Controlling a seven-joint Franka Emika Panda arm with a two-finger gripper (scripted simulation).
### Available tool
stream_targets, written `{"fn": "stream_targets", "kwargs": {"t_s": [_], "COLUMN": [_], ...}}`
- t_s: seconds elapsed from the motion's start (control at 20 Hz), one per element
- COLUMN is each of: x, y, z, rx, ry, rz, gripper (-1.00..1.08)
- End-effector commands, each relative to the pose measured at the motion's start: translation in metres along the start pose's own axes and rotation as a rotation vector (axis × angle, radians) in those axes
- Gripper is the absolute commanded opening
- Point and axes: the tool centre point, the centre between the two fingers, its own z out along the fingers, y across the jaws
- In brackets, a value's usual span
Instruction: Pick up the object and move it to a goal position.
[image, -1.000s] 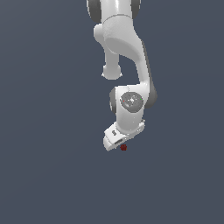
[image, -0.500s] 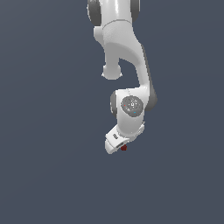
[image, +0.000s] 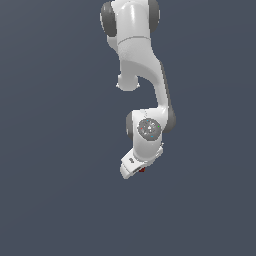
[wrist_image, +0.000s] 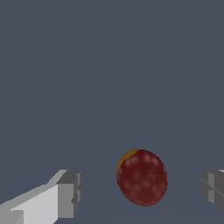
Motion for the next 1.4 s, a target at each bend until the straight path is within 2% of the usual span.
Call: {"fn": "stream_targets", "kwargs": {"t_s": [0.0, 0.25, 0.3, 0.95, 1.35], "x": [0.000, 0.001, 0.001, 0.002, 0.016], "y": [0.000, 0.001, 0.001, 0.000, -0.003], "z": [0.010, 0.013, 0.013, 0.010, -0.039], "rx": [0.000, 0.000, 0.000, -0.001, -0.007], "ry": [0.001, 0.001, 0.001, 0.002, 0.019], "rz": [-0.001, -0.001, -0.001, -0.007, -0.081], "gripper": [1.00, 1.00, -1.00, -1.00, -1.00]}}
